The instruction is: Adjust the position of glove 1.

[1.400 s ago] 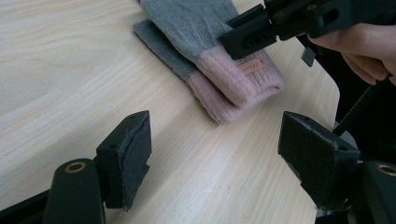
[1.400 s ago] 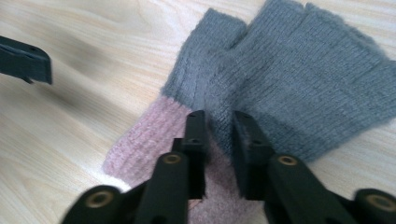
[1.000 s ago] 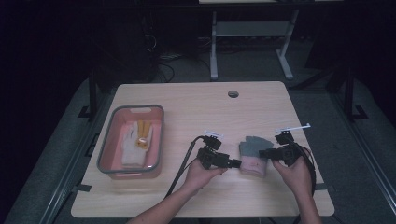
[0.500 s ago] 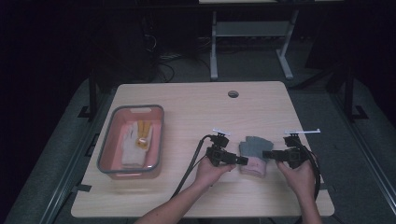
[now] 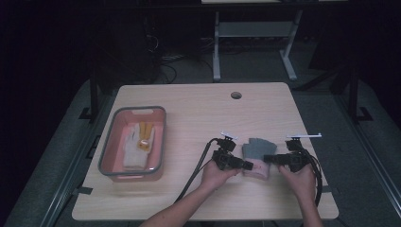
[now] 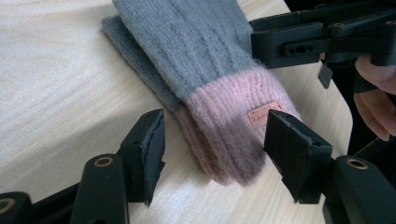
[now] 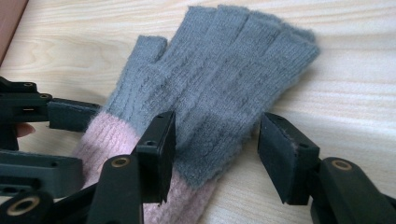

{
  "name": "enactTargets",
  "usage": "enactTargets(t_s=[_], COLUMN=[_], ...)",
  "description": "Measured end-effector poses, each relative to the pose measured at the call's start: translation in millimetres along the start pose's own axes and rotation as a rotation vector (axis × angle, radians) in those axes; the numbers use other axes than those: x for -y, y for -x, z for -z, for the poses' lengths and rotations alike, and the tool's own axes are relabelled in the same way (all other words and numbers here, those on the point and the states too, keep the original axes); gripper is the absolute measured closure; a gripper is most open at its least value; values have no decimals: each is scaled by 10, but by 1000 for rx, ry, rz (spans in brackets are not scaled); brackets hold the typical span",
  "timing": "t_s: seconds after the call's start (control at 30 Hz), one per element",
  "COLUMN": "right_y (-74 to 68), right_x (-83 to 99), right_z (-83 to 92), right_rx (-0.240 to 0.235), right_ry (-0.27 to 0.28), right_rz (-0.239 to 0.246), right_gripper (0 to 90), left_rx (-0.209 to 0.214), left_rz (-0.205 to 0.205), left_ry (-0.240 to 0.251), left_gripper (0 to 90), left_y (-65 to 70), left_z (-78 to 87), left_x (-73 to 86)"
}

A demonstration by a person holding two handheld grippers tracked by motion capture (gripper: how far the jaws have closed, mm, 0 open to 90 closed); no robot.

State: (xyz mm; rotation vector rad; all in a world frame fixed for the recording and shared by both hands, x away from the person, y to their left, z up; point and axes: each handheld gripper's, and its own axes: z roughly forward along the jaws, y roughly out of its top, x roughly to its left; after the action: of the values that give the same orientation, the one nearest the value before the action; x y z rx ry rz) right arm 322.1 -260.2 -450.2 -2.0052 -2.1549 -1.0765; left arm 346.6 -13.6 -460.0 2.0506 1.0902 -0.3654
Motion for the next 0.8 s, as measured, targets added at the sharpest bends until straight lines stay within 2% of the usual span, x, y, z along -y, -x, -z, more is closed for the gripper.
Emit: enactTargets(t_s=[0.17,0.4,0.63,0.77,0.8], right_y=[39,93,111,128,134], right_x=[16,44,101,130,134], right_z=[-30,-68,-81,-101,-107], right_rx=[-11,-35,-86,-124,-132], right_ry=[-3,10,30,38,41], right_rz=[-10,-27,-94,-128,-132], right_gripper=[448,466,553,597,603], left_rx=[-15,-11,-11,-4,1], left_rz=[4,6,8,5,15], left_ry=[-12,-15,-14,-20,-18], left_gripper=[402,430,474,504,512], left_y=[18,24,53,27,26], left_z=[-45,-73,-104,-102,-107], left_x=[2,6,18,13,12])
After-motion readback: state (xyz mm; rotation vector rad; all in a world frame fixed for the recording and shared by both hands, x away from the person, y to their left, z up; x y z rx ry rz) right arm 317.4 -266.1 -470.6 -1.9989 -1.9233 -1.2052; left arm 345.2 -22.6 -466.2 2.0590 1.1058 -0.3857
